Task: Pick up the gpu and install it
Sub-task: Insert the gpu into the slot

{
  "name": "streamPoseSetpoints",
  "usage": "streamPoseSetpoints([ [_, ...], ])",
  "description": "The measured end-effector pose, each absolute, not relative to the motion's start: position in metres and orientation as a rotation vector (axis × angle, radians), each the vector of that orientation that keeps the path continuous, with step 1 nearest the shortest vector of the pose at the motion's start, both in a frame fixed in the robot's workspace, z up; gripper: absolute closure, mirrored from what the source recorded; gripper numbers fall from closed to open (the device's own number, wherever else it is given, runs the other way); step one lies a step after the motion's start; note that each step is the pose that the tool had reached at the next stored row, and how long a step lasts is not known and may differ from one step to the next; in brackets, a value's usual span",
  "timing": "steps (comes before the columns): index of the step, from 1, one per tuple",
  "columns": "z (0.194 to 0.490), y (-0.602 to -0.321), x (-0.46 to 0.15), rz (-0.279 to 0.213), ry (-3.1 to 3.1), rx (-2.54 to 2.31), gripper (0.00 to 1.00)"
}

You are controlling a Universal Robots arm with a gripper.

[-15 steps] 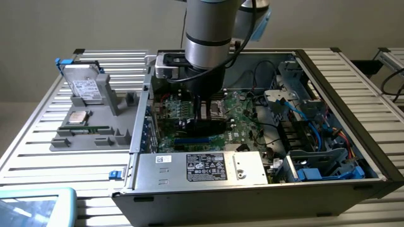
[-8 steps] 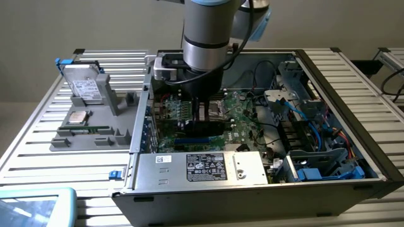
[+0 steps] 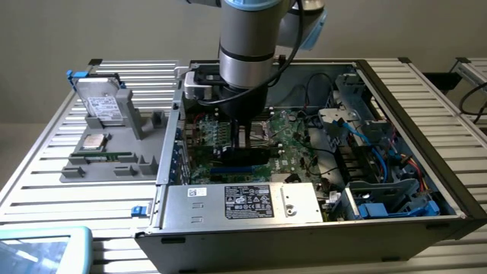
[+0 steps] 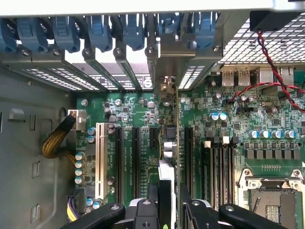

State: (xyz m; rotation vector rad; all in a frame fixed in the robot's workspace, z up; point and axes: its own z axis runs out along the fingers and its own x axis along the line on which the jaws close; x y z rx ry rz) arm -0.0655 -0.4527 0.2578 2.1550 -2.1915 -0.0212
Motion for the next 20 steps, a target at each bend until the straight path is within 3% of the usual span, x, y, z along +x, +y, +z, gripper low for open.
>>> streamPoseSetpoints([
  [20,0.2571,-0.4520,-0.0669,-0.024,-2.190,2.154,0.73],
])
